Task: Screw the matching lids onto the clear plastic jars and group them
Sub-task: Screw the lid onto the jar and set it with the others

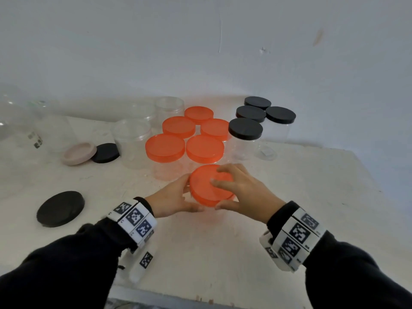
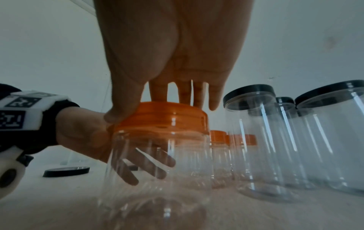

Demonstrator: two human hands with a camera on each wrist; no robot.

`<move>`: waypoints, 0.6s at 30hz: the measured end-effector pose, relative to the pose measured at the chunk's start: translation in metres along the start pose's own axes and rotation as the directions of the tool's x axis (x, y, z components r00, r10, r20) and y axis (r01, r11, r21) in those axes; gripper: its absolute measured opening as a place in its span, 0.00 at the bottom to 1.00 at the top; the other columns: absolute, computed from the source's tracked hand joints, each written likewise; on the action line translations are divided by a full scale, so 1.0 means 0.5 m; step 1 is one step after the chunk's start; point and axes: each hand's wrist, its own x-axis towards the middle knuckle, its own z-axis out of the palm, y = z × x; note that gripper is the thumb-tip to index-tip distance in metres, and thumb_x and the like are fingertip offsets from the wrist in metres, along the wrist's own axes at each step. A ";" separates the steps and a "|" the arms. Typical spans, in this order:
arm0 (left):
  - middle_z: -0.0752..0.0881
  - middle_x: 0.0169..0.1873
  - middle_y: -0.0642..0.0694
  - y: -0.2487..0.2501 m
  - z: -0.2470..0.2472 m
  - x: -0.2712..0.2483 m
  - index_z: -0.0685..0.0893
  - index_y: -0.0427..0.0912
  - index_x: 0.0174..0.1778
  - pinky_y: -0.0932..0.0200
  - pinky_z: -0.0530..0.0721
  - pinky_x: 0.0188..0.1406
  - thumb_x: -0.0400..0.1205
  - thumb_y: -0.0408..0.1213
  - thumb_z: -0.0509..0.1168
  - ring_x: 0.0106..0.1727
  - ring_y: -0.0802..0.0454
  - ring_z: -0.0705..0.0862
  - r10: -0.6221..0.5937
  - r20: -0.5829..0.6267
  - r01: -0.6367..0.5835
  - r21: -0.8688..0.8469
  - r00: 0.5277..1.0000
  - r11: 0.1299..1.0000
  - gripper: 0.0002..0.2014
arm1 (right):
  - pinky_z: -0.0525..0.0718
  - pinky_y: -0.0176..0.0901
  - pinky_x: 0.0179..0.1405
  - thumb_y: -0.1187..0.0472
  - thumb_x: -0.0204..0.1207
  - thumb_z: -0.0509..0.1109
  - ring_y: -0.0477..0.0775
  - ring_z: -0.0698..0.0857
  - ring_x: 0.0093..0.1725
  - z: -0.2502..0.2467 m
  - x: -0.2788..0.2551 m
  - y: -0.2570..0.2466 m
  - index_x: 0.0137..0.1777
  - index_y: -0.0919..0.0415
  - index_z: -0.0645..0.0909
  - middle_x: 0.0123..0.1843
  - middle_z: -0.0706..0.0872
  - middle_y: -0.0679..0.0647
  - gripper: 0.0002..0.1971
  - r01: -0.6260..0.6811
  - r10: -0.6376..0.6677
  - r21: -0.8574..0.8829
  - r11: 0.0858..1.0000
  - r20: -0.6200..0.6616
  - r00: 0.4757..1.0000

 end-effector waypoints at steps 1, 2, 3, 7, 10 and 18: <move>0.73 0.69 0.55 -0.005 -0.011 -0.002 0.62 0.47 0.75 0.75 0.74 0.56 0.69 0.44 0.78 0.68 0.64 0.74 -0.003 -0.021 0.002 -0.011 1.000 1.000 0.42 | 0.82 0.59 0.54 0.46 0.71 0.72 0.61 0.73 0.68 0.002 0.006 -0.002 0.67 0.59 0.80 0.68 0.76 0.61 0.27 0.007 -0.007 0.009 1.000 -0.005 1.000; 0.73 0.69 0.54 -0.010 -0.019 -0.005 0.63 0.46 0.74 0.71 0.75 0.61 0.66 0.50 0.78 0.67 0.63 0.74 -0.002 -0.045 0.001 -0.016 0.999 1.000 0.44 | 0.84 0.59 0.50 0.49 0.70 0.73 0.63 0.76 0.65 0.006 0.012 -0.003 0.65 0.60 0.81 0.65 0.78 0.62 0.25 0.029 -0.029 0.015 0.999 -0.032 0.999; 0.74 0.69 0.54 -0.015 -0.026 -0.007 0.64 0.45 0.74 0.67 0.75 0.65 0.61 0.57 0.78 0.67 0.63 0.75 -0.002 -0.067 0.001 -0.017 0.998 1.000 0.48 | 0.86 0.59 0.46 0.51 0.67 0.73 0.64 0.80 0.60 0.009 0.019 -0.008 0.62 0.62 0.83 0.61 0.82 0.63 0.24 0.030 -0.029 0.021 0.999 -0.041 0.999; 0.75 0.70 0.51 -0.033 -0.047 -0.013 0.65 0.42 0.76 0.68 0.74 0.65 0.59 0.57 0.78 0.69 0.57 0.75 -0.014 -0.137 0.012 -0.021 0.991 1.000 0.51 | 0.87 0.54 0.37 0.53 0.59 0.72 0.65 0.88 0.46 0.030 0.053 -0.024 0.52 0.65 0.87 0.50 0.88 0.64 0.23 0.092 -0.097 -0.063 0.994 -0.077 0.992; 0.76 0.67 0.51 -0.036 -0.058 -0.014 0.66 0.40 0.73 0.76 0.74 0.58 0.69 0.42 0.77 0.68 0.57 0.76 -0.029 -0.166 0.026 -0.024 0.986 0.999 0.39 | 0.87 0.52 0.41 0.53 0.62 0.72 0.64 0.88 0.49 0.038 0.064 -0.027 0.55 0.65 0.86 0.53 0.88 0.63 0.23 0.119 -0.126 -0.079 0.990 -0.085 0.988; 0.75 0.69 0.50 -0.040 -0.080 -0.018 0.65 0.43 0.74 0.77 0.75 0.57 0.74 0.37 0.73 0.62 0.66 0.77 -0.002 -0.169 0.006 0.027 0.986 1.000 0.34 | 0.80 0.54 0.59 0.52 0.73 0.68 0.64 0.80 0.66 0.039 0.084 -0.030 0.66 0.64 0.80 0.66 0.81 0.62 0.24 0.099 -0.099 -0.008 0.995 -0.072 0.993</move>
